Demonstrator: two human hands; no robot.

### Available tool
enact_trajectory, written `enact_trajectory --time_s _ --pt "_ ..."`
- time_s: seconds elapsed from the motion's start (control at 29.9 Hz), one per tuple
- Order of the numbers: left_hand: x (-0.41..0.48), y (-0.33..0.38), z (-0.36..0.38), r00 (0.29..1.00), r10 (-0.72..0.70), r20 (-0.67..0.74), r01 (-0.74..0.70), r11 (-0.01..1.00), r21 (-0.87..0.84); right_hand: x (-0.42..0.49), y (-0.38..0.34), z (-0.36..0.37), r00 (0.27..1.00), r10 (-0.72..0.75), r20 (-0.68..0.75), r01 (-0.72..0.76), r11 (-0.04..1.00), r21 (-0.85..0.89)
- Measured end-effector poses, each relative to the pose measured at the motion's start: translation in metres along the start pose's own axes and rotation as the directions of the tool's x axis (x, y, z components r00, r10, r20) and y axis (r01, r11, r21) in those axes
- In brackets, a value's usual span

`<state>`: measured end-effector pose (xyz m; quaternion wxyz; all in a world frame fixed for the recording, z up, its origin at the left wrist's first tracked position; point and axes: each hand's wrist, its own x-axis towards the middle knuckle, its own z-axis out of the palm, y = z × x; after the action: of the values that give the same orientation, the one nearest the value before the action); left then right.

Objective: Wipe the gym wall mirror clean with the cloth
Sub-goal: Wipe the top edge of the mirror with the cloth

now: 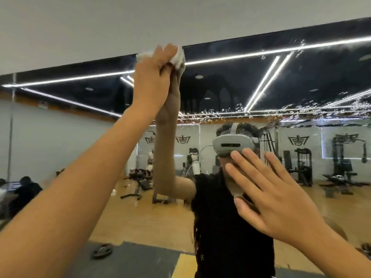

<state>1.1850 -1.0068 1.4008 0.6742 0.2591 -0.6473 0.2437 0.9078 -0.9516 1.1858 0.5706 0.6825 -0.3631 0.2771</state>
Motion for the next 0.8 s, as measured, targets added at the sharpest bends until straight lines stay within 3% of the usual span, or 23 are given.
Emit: enact_trajectory --time_s 0.3,0.47,0.57,0.8 --pt "-0.151 -0.020 -0.023 0.992 0.035 0.117 -0.032 0.999 -0.031 -0.001 -0.002 0.000 1.000 0.002 -0.012 -0.002 1.000 -0.002" --pt "-0.072 -0.002 -0.007 0.998 -0.001 0.057 0.004 0.998 -0.063 -0.001 -0.001 0.000 1.000 -0.006 -0.022 0.005 1.000 -0.015" --pt "-0.025 0.013 -0.001 0.994 0.057 0.091 -0.064 0.995 0.075 0.000 -0.002 0.000 0.999 -0.004 -0.038 0.003 1.000 -0.019" --pt "-0.004 -0.012 -0.016 0.982 0.141 0.125 -0.153 0.984 0.090 0.002 -0.002 -0.002 0.999 0.001 -0.044 -0.002 1.000 -0.010"
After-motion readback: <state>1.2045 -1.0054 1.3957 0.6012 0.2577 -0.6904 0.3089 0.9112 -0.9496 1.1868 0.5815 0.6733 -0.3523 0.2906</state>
